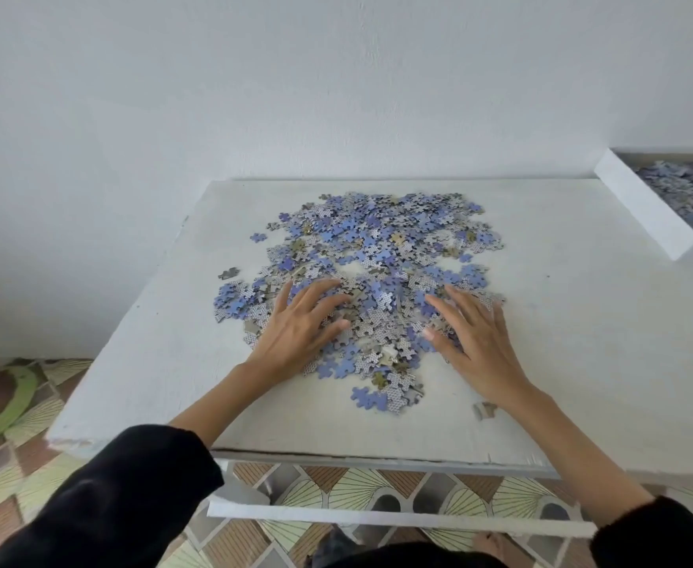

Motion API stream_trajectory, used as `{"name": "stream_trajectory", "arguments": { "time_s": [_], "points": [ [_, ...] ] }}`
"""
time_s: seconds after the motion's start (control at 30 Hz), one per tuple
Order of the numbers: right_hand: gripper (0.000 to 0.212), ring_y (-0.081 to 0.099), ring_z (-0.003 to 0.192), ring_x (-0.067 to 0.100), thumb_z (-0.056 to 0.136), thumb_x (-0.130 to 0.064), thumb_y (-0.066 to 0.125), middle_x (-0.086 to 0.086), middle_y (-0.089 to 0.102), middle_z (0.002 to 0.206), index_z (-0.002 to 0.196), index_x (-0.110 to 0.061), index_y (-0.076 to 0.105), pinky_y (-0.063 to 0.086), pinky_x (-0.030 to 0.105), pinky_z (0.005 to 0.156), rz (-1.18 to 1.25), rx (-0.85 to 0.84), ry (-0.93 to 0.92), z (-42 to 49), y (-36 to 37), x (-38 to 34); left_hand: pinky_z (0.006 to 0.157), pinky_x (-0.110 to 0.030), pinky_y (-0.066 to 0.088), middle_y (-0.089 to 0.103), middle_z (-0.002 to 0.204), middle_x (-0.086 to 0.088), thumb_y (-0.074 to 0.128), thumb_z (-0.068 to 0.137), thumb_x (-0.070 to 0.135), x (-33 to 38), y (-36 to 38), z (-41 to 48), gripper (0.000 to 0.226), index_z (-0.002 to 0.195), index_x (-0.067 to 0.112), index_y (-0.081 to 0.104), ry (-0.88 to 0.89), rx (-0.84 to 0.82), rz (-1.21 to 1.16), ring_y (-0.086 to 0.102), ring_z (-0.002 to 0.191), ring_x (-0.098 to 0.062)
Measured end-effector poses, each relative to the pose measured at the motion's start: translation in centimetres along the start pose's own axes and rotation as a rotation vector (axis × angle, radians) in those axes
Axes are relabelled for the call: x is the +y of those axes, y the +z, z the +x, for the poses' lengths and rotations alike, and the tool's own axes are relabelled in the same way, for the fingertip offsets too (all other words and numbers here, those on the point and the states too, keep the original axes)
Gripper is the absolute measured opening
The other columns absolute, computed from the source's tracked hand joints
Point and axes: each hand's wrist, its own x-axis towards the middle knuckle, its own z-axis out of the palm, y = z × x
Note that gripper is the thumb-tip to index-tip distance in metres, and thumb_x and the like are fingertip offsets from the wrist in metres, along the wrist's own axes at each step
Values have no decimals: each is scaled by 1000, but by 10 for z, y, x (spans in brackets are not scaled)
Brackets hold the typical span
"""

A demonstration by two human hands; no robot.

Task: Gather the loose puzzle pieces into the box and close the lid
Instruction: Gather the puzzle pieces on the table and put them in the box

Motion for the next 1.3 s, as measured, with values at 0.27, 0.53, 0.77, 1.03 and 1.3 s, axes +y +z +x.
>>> {"name": "stream_trajectory", "arguments": {
  "time_s": [0.27, 0.53, 0.77, 1.03, 1.3],
  "points": [
    [78, -13, 139, 4, 68, -87, 14, -14, -10, 152, 135, -52, -1, -24, 37, 106, 81, -110, -211, -25, 5, -34, 115, -55, 7, 29, 150, -5, 21, 94, 57, -53, -11, 2, 58, 136, 23, 41, -249, 140, 43, 26, 139, -22],
    [96, -32, 135, 18, 57, -91, 21, -3, -32, 148, 136, -52, -18, -28, 43, 102, -72, -176, -308, -4, 28, -52, 108, -41, 20, 39, 138, -13, 25, 98, 47, -93, -2, 0, 55, 130, 5, 43, -545, 158, -46, 34, 128, -24],
    [83, -7, 143, 18, 72, -78, 19, -3, -3, 155, 144, -38, 12, -11, 47, 112, 34, -97, -198, 15, 25, -53, 110, -38, 24, 40, 138, -13, 26, 98, 45, -62, 11, 19, 56, 134, 4, 39, -446, 149, -101, 36, 128, -24],
    [82, -3, 140, 0, 62, -87, 38, -21, 3, 153, 135, -53, 21, 7, 44, 114, 292, -191, -277, -3, -23, 17, 109, -35, 23, 39, 140, -11, 25, 98, 48, -64, 14, 22, 59, 136, 5, 38, -442, 161, -119, 36, 129, -23],
    [106, -9, 141, 1, 50, -81, 57, -20, -1, 153, 141, -41, 19, -1, 35, 115, 238, -257, -294, -34, -24, 46, 110, -36, 22, 38, 141, -12, 24, 97, 48, -66, 16, 24, 60, 137, 5, 36, -421, 156, -92, 34, 130, -25]
  ]
}}
